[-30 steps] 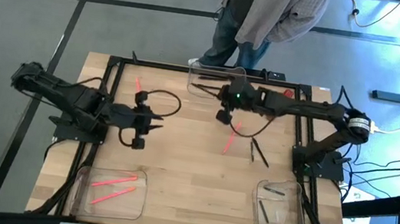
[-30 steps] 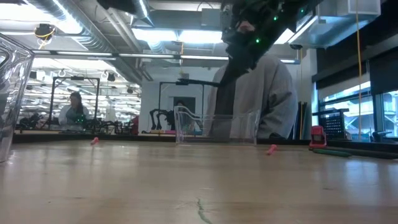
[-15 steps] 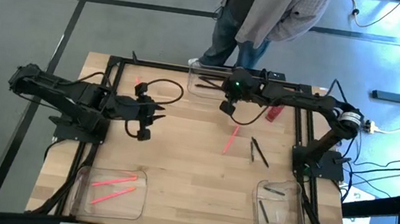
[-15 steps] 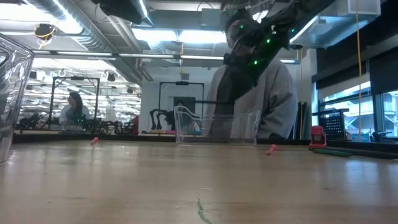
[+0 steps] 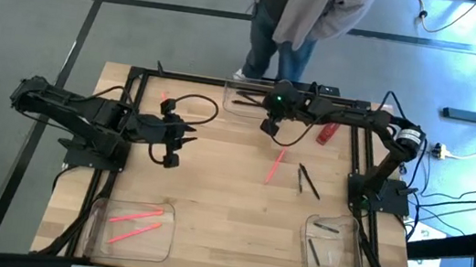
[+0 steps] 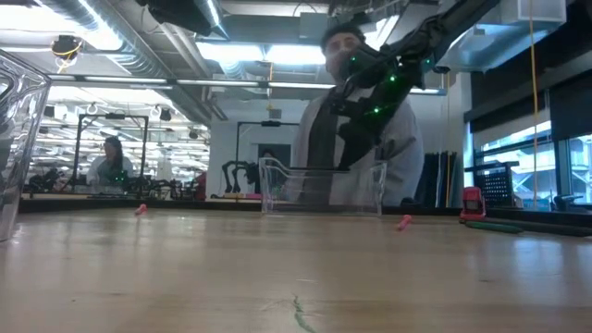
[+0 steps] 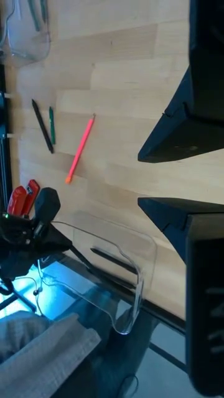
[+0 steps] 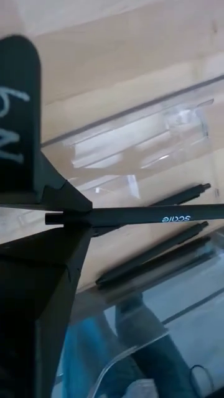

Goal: Sort crayons/erasers/pens/pencils in bins
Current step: Put the black pen into the top transparent bin

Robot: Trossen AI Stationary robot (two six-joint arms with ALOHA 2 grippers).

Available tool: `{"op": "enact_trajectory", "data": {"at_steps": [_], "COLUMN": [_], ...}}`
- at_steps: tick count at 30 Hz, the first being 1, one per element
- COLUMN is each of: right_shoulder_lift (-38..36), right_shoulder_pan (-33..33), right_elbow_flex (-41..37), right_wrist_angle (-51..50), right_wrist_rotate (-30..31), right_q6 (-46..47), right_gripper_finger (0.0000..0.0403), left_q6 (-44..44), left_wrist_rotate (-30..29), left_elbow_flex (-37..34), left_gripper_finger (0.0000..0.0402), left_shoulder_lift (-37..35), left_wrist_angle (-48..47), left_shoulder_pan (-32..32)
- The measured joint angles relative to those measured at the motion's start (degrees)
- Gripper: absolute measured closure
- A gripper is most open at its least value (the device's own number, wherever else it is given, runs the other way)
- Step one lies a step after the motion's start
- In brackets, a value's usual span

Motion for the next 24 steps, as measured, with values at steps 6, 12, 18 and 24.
{"op": "enact_trajectory", "data": {"at_steps": [6,12,18,24], "right_shoulder_lift": [1.4,3.0,3.1,3.1], "right_shoulder_pan": [-0.8,-0.7,-0.7,-0.7], "right_elbow_flex": [0.0,0.0,0.0,0.0], "right_wrist_angle": [0.0,-0.1,0.2,0.4], "right_wrist_rotate": [0.0,0.1,0.4,0.5], "right_q6": [0.0,0.3,0.4,0.4], "right_gripper_finger": [0.0354,0.0354,0.0354,0.0353], "left_q6": [0.0,0.0,0.0,0.0], "left_wrist_rotate": [0.0,0.0,0.2,0.2], "left_elbow_flex": [0.0,0.0,0.0,0.0], "left_gripper_finger": [0.0308,0.0308,0.0308,0.0308], "left_shoulder_lift": [0.0,0.0,0.0,0.0], "left_wrist_angle": [0.0,0.0,-0.1,-0.1], "left_shoulder_pan": [0.0,0.0,0.0,0.0]}}
